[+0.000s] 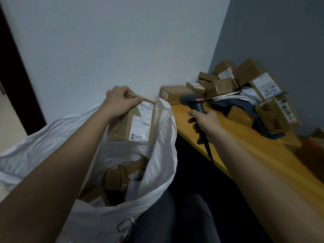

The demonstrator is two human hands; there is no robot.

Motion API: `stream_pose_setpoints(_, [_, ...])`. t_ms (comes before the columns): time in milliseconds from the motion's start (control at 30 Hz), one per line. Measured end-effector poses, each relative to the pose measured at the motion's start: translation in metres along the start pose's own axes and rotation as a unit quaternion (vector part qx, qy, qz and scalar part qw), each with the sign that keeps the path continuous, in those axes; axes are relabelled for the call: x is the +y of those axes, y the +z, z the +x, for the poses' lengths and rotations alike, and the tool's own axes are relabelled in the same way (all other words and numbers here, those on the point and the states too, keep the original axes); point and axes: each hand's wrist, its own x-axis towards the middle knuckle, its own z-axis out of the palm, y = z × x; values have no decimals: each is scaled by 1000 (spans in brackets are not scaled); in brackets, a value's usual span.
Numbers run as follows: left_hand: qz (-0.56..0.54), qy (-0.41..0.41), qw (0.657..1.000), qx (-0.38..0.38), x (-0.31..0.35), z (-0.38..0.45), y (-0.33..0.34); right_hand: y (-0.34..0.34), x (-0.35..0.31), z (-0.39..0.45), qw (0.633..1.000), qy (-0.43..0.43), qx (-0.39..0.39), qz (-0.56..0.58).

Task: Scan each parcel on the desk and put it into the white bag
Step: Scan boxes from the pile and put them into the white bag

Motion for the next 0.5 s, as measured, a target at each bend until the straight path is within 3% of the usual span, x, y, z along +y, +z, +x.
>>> stream_pose_setpoints(133, [40, -50, 997, -51, -54, -8, 26, 4, 14, 5, 1000, 11, -4, -17])
stream_pose_setpoints(233, [31, -59, 998, 3, -58, -12, 48, -4, 21, 9, 999, 16, 2, -28])
stream_pose_setpoints(333, [13, 16, 998, 63, -32, 2, 59, -23, 24, 16, 999, 38, -6, -24])
stream_pose_setpoints(400, [22, 89, 995, 42, -4, 14, 67, -39, 26, 21, 998, 56, -6, -20])
stream_pose_setpoints(500, [-27, 139, 990, -16, 48, 22, 89, -65, 31, 28, 997, 65, 22, -19])
